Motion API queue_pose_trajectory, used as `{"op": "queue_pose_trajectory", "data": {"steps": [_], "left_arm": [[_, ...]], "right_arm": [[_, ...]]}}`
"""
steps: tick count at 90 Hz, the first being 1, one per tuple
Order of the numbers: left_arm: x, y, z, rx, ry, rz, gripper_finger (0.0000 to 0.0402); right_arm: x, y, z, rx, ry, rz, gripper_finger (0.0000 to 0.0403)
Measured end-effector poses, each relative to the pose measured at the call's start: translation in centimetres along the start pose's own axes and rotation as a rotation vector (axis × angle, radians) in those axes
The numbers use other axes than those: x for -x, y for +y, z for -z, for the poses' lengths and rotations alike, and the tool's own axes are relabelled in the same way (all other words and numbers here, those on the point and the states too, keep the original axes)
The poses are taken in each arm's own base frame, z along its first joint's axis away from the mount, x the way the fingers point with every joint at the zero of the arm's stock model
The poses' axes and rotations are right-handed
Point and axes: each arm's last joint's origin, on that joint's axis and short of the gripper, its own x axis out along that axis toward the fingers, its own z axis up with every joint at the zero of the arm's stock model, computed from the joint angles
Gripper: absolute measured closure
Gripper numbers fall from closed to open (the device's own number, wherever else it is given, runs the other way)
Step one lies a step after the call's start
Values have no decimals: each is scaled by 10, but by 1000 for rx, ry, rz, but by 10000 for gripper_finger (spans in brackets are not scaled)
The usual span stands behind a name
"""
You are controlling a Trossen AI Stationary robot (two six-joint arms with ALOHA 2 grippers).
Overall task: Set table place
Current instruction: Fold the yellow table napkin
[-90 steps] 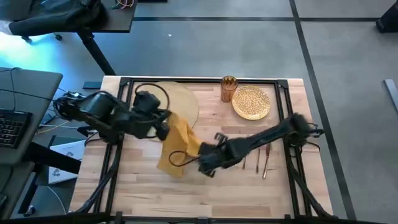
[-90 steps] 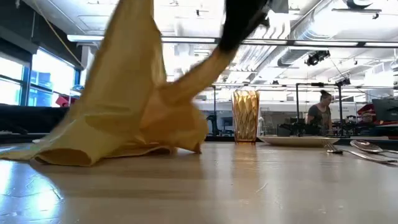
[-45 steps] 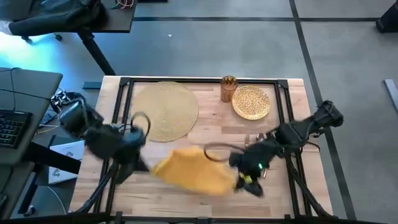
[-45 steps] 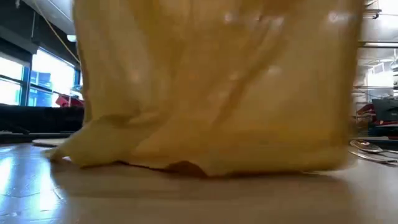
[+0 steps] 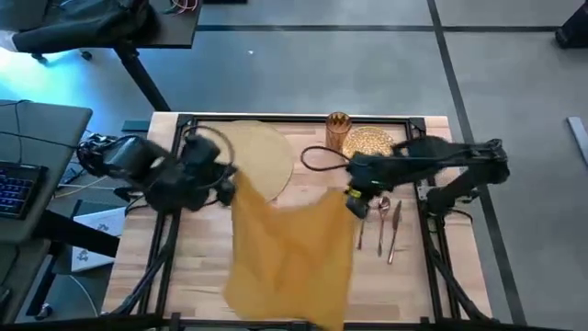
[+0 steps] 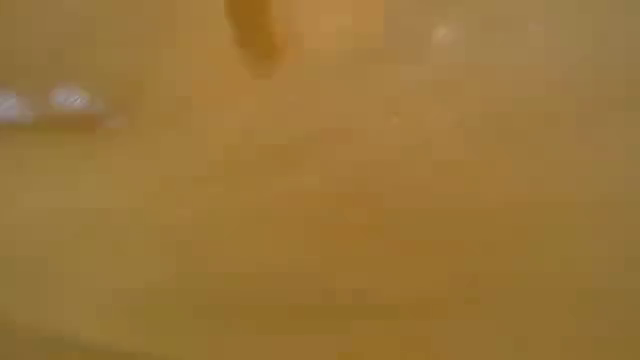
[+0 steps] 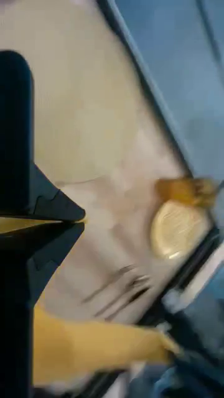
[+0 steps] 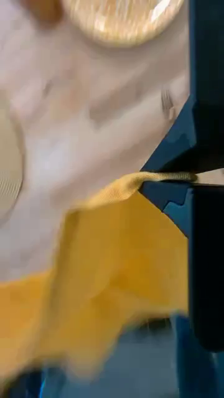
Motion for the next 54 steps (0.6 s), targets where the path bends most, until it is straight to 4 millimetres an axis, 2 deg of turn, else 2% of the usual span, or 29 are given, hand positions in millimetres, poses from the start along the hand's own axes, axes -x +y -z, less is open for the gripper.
{"op": "queue_pose_trajectory", "data": {"steps": [9, 19, 26, 39, 54], "left_arm": [[-29, 1, 3, 18, 33, -73, 402], [-65, 6, 20, 22, 112, -202, 402], [-85, 12, 34, 39, 142, -286, 402], [-110, 24, 50, 58, 149, -402, 402], [-125, 34, 53, 30, 156, -470, 402]], "right_arm": [[-41, -18, 1, -43, 40, 110, 403], [-83, -37, 6, -84, 85, 182, 403], [-102, -47, 12, -129, 92, 225, 403], [-121, -58, 19, -167, 88, 280, 403], [-124, -59, 17, -113, 62, 281, 403]]}}
